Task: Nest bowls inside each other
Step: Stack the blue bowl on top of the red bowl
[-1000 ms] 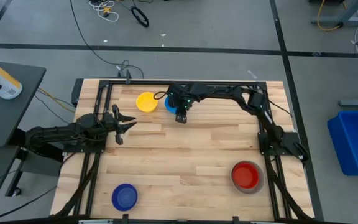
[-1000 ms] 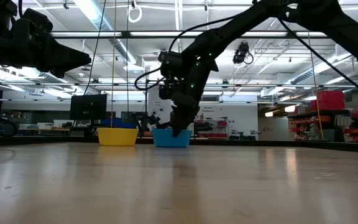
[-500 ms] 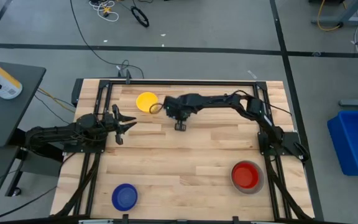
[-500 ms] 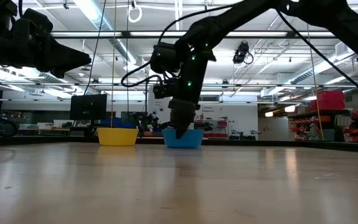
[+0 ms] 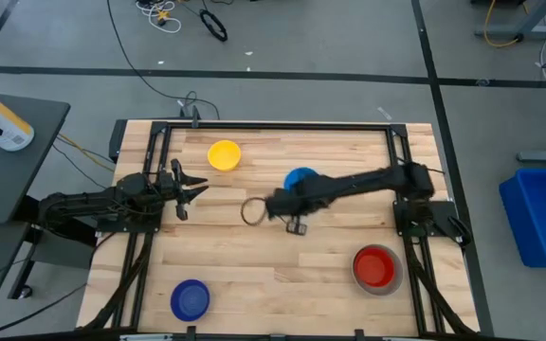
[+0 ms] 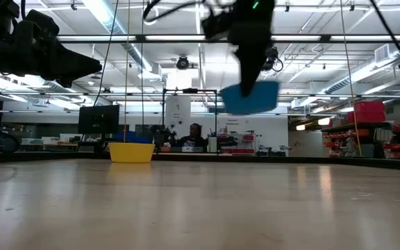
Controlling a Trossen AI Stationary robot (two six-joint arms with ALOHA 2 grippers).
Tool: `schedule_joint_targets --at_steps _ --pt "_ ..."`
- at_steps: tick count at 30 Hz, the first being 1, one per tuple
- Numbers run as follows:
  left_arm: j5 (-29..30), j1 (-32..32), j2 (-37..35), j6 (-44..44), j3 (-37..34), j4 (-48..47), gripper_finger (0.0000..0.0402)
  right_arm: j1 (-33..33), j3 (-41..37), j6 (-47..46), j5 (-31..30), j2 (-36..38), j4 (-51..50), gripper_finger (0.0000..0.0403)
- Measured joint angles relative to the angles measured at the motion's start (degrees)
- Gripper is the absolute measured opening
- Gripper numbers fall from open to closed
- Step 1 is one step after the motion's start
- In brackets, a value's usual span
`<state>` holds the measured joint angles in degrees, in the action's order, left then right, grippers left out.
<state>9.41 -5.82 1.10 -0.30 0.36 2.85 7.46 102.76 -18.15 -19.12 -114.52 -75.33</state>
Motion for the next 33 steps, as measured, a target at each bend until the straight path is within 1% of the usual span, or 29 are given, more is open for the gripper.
schedule_joint_targets --at_steps 4,7,10,12,17,22,24,29,33 --pt "0.02 0.0 0.0 -0.07 0.0 0.1 0.0105 7.01 0.02 -13.19 -0.36 2.54 -9.01 0.0001" --pt "0.02 -0.02 0.0 -0.02 0.0 0.19 0.0105 12.51 0.0 -23.33 1.24 3.52 -15.01 0.0001" --pt "0.02 -0.02 0.0 0.53 0.0 0.31 0.0105 17.76 -0.51 -31.24 4.64 3.73 -14.49 0.0001" --pt "0.02 -0.01 0.01 0.56 0.0 0.32 0.0105 20.84 -0.69 -37.52 5.43 3.88 -14.55 0.0001" --pt "0.18 -0.01 0.0 0.85 0.0 0.48 0.0105 27.4 -4.11 -49.75 9.67 4.24 -14.69 0.0001" --pt "0.2 -0.01 0.02 0.92 0.0 0.58 0.0105 32.4 -8.18 -59.63 16.4 4.26 -14.68 0.0001" --pt "0.2 -0.02 0.01 0.92 0.0 0.61 0.0105 34.19 -9.07 -62.93 18.24 4.26 -14.7 0.0001" --pt "0.19 -0.01 0.02 0.7 0.0 0.67 0.0105 37.33 -10.38 -68.32 19.57 4.26 -13.67 0.0001" --pt "0.16 0.0 0.0 0.62 0.0 0.68 0.0105 38.01 -12.69 -69.95 21.1 4.26 -9.72 0.0001"
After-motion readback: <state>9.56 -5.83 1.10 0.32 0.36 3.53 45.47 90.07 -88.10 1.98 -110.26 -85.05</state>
